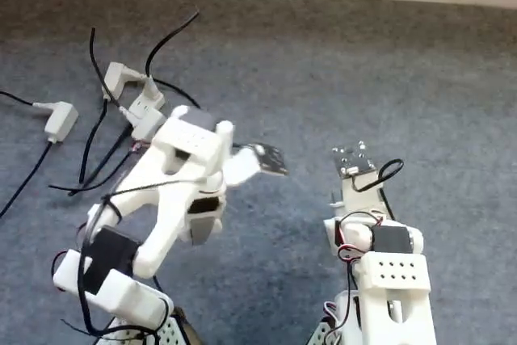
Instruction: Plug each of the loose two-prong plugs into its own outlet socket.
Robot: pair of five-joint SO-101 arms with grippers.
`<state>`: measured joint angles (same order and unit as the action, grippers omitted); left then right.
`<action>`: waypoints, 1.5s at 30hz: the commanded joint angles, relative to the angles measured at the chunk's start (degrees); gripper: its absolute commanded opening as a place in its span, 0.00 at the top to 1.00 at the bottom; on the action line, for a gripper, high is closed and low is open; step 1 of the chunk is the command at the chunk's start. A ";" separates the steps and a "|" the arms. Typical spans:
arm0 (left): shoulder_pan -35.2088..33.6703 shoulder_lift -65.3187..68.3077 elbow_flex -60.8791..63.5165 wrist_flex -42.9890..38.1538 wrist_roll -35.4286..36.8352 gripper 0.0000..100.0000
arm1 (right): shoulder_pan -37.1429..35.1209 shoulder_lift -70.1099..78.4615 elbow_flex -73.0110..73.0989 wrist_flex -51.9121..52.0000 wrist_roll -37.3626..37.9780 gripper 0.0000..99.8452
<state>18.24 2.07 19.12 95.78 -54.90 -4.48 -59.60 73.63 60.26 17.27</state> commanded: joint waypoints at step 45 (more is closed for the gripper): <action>-7.69 14.64 -30.02 5.10 -3.87 0.63 | 0.31 -0.92 -0.66 -0.48 0.97 0.99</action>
<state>15.43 21.93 -8.31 99.91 -58.42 -4.48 -59.60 73.63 60.26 17.71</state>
